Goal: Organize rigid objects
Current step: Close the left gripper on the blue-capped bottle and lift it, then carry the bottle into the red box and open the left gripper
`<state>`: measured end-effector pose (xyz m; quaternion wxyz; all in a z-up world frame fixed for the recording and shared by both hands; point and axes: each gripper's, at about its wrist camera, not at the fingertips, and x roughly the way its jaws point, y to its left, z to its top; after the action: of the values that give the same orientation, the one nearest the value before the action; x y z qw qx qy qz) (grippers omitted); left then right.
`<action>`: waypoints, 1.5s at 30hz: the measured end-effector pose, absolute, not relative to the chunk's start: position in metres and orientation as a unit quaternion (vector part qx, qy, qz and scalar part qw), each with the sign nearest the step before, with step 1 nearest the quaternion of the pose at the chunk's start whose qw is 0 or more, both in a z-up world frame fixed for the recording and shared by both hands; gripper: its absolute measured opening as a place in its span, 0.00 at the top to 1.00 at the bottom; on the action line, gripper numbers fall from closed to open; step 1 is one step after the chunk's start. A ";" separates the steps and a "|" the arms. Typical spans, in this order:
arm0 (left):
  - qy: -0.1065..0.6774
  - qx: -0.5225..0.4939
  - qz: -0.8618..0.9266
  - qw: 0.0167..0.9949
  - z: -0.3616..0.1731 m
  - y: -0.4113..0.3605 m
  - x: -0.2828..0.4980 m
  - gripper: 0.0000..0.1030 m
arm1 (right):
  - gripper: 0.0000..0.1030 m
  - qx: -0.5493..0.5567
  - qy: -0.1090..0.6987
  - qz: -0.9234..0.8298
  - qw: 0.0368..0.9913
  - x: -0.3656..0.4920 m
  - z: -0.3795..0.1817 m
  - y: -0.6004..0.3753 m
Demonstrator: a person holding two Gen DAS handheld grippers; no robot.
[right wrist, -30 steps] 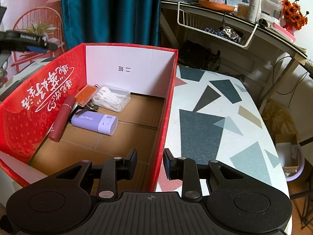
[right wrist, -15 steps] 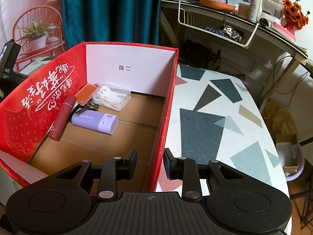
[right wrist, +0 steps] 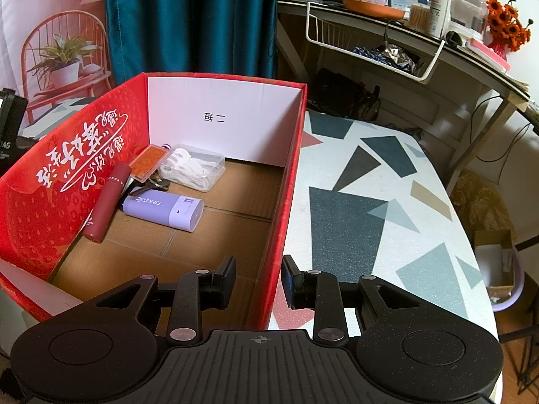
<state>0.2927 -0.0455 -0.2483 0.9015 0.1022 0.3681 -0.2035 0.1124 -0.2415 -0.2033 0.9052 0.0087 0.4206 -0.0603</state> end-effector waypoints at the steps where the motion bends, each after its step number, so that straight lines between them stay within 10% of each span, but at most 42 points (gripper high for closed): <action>1: 0.368 0.100 -0.203 0.902 -0.248 -0.044 0.291 0.69 | 0.73 0.009 0.421 -0.061 0.905 0.112 -0.203 -0.242; 45: 0.294 0.043 -0.220 0.929 -0.175 -0.027 0.248 0.70 | 0.73 0.010 0.419 -0.064 0.906 0.110 -0.204 -0.243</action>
<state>0.2482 -0.0269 -0.1745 0.9290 0.0435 0.2941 -0.2203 0.1098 -0.2429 -0.2039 0.9055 0.0104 0.4193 -0.0641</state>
